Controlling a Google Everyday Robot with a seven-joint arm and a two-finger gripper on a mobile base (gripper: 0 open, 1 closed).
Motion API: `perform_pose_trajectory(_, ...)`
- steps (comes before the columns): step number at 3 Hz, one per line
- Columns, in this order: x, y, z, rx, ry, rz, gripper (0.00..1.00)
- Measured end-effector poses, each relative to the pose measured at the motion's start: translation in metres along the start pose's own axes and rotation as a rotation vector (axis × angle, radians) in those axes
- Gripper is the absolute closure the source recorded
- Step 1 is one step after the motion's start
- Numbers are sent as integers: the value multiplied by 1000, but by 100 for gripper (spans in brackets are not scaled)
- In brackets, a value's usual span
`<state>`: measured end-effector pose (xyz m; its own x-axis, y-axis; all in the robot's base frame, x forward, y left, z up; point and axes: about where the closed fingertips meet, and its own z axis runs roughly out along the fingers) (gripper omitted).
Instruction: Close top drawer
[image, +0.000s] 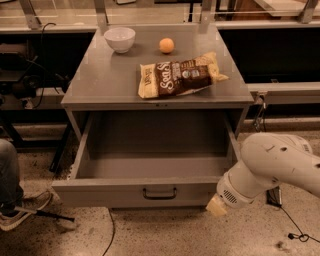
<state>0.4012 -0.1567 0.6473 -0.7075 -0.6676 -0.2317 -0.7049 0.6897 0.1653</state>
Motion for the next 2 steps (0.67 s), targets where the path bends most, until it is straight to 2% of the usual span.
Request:
perform_pose_trajectory(1, 0, 0, 0, 0, 0, 0, 100)
perform_pose_trajectory(2, -28, -22, 4, 55, -95, 13, 100)
